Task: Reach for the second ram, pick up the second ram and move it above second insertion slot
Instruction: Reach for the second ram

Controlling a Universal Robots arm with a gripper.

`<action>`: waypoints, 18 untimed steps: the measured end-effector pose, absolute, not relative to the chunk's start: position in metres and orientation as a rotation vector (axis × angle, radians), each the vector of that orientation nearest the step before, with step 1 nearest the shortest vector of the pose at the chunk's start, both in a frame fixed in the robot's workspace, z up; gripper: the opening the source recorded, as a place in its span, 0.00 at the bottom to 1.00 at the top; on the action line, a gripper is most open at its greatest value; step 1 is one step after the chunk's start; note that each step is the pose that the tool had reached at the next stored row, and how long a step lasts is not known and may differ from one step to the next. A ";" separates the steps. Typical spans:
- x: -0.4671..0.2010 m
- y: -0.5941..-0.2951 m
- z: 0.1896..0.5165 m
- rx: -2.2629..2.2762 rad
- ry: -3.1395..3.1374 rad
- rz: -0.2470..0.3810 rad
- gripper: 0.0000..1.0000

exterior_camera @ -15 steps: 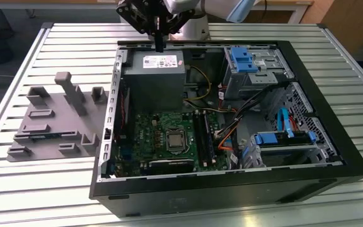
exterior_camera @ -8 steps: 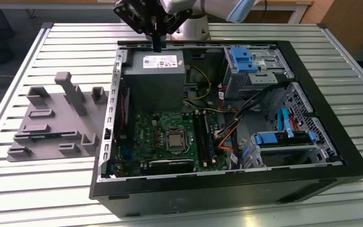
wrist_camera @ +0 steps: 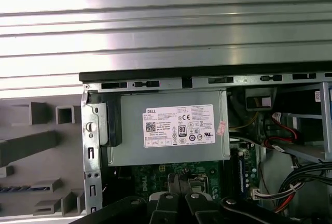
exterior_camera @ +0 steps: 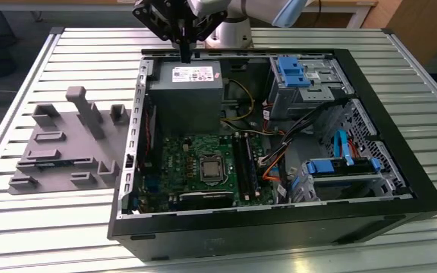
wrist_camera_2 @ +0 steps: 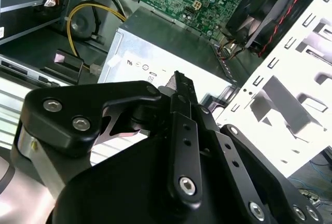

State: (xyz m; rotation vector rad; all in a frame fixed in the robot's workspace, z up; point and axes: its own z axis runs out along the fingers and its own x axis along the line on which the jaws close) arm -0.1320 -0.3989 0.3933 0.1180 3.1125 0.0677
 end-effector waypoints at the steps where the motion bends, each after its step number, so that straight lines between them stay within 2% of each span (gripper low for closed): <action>1: -0.133 -0.399 0.393 0.118 3.113 0.068 0.11; 18: -0.147 -0.399 0.393 0.118 3.113 0.068 0.11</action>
